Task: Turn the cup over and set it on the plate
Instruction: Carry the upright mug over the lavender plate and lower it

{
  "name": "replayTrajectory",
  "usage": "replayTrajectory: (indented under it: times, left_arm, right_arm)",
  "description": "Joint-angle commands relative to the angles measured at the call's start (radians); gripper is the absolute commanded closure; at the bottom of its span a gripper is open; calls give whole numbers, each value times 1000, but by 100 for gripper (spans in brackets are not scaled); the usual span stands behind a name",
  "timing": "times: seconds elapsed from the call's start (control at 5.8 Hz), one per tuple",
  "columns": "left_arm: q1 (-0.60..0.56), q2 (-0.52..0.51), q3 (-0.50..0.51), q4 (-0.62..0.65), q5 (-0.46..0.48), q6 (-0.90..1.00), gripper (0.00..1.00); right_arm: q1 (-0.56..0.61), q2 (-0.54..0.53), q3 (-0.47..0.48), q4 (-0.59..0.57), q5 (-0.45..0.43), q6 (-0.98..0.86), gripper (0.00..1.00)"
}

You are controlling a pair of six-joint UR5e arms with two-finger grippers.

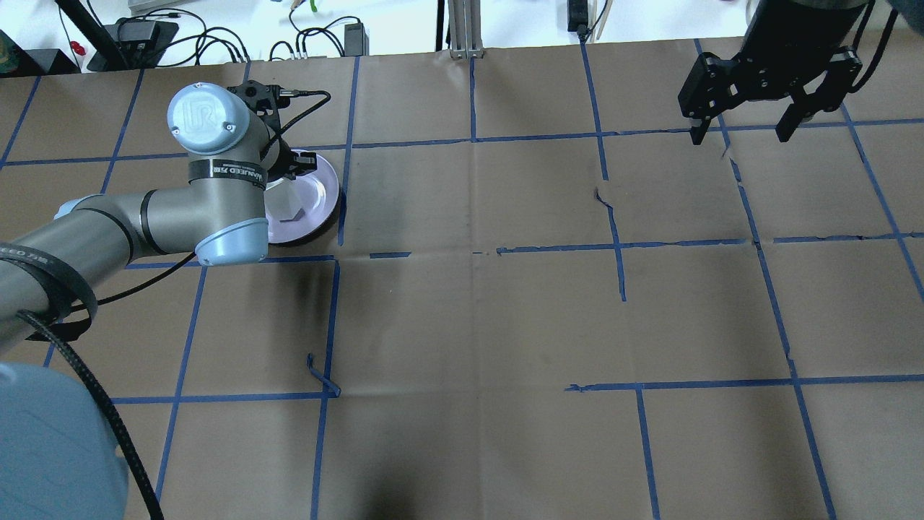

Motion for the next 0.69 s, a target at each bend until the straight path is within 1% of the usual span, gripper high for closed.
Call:
replayTrajectory:
  times: [0.0,0.17,0.34,0.52]
  left_arm:
    - [-6,-12,2,3,21,3,38]
    - [-5,19,19,-88,31,3,1]
    - [-6,80,77,-286,33,5,1]
    - [-2,175,202,-662,32,5,1]
  right_arm:
    - [0,0,0,0,0,0,0]
    - [0,0,0,0,0,0,0]
    - [0,0,0,0,0,0,0]
    - [0,0,0,0,0,0,0]
